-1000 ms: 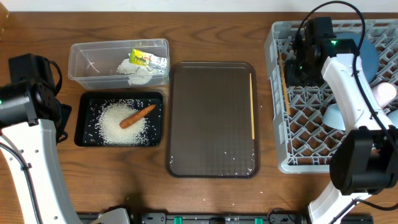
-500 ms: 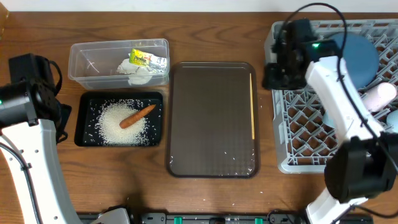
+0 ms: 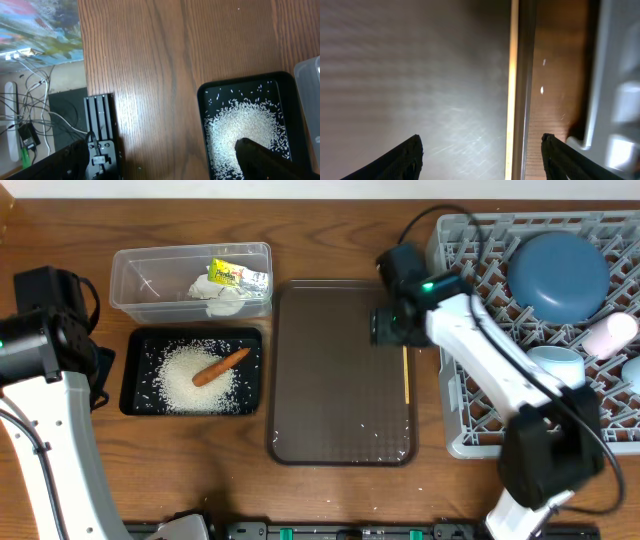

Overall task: Sort waste into correct bins and load items into the dishwasher rack
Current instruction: 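Move the right gripper back to the tray and grasp the last chopstick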

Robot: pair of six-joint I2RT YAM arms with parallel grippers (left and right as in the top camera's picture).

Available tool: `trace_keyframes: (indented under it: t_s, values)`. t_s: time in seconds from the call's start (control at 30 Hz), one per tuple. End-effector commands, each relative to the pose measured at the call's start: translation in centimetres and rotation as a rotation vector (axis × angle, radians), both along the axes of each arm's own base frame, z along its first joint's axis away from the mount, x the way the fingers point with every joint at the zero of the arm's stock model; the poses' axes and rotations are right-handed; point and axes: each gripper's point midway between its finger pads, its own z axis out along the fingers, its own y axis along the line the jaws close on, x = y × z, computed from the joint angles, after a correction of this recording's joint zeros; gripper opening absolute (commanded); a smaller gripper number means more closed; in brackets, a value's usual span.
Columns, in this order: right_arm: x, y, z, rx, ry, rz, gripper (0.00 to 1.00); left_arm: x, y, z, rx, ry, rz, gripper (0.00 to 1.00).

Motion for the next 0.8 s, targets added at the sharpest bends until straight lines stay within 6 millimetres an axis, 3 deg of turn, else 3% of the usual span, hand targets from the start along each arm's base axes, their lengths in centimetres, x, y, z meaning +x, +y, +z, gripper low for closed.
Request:
trace_keyframes:
  t_s: [0.0, 0.23, 0.77]
  values:
    - [0.0, -0.5, -2.5, -0.042, 0.033, -0.061, 0.73, -1.9, -0.1, 0.0, -0.002, 0.084, 0.004, 0.95]
    - [-0.1, 0.1, -4.9, -0.036, 0.080, -0.052, 0.72, -1.9, -0.1, 0.0, -0.002, 0.084, 0.004, 0.95]
    - [-0.3, 0.4, -7.2, -0.033, 0.119, -0.038, 0.71, -1.9, -0.1, 0.0, -0.002, 0.084, 0.004, 0.95]
